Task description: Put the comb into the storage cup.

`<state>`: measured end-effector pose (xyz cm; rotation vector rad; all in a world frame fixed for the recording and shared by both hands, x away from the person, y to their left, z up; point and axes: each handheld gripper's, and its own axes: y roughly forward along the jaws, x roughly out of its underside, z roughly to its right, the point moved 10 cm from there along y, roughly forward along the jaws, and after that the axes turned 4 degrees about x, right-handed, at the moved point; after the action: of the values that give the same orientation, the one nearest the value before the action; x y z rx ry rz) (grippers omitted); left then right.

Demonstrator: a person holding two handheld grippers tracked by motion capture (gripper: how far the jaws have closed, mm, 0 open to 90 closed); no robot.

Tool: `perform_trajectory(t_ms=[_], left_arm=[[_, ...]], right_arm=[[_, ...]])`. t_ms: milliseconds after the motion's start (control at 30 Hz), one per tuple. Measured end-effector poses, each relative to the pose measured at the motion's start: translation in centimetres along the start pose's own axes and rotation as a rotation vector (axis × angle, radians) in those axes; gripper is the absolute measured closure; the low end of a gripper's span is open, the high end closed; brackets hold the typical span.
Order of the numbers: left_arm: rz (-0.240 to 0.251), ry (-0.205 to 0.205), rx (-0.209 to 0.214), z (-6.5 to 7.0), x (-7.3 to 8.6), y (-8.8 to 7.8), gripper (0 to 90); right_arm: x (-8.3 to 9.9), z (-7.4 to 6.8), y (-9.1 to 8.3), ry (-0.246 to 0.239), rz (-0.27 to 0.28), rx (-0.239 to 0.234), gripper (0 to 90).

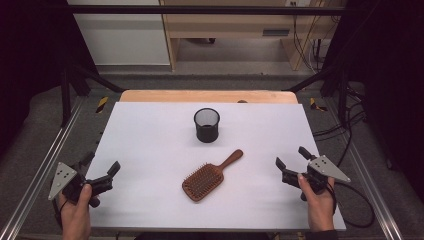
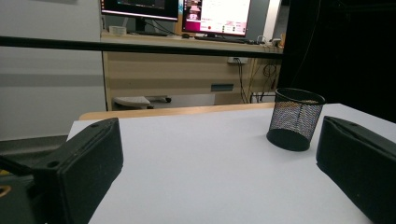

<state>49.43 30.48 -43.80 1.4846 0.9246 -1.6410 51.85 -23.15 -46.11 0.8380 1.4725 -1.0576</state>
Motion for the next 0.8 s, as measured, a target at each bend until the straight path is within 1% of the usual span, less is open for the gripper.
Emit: perform_trajectory(t_ms=[67,167,233,300,367,400,433,467,500,567,633,733,800], left_arm=[[-0.003,-0.001,0.001,0.1,0.0,0.1,0.8],[-0.005,0.002,0.002,0.1,0.1,0.1,0.8],[-0.006,0.002,0.000,0.1,0.1,0.2,0.8],[-0.008,0.002,-0.002,0.1,0.2,0.2,0.8],[-0.013,0.003,-0.004,0.1,0.3,0.1,0.8],[-0.015,0.003,-0.004,0.0,0.4,0.1,0.8],[-0.017,0.002,-0.004,0.0,0.4,0.1,0.8],[-0.016,0.000,-0.003,0.1,0.4,0.1,0.9],[-0.016,0.001,-0.001,0.1,0.3,0.1,0.9],[-0.015,0.004,0.003,0.3,0.3,0.1,0.9],[-0.015,0.005,0.005,0.3,0.3,0.1,0.9],[-0.016,0.002,0.002,0.2,0.3,0.2,0.9],[-0.017,0.002,-0.001,0.1,0.3,0.3,0.9]], right_arm=[[0.0,-0.2,0.0,-0.005,-0.006,-0.007,13.4],[-0.1,-0.4,0.0,-0.001,0.001,-0.015,13.0],[0.0,-0.8,0.1,0.005,-0.007,-0.030,12.0],[0.0,-0.9,0.2,0.008,-0.009,-0.030,11.6],[0.3,-0.9,0.5,0.067,-0.043,-0.018,10.5],[0.3,-0.9,0.5,0.067,-0.043,-0.018,10.5],[0.6,-0.9,0.7,0.085,-0.062,-0.015,10.3],[0.9,-1.2,0.8,0.073,-0.090,-0.013,9.6],[0.9,-1.2,0.8,0.073,-0.090,-0.013,9.6],[1.1,-1.5,0.8,0.061,-0.114,-0.006,7.5],[1.2,-1.6,0.9,0.067,-0.124,-0.001,5.8],[0.9,-1.4,1.2,0.081,-0.113,0.016,7.0],[1.1,-1.4,1.5,0.082,-0.130,0.021,10.9]])
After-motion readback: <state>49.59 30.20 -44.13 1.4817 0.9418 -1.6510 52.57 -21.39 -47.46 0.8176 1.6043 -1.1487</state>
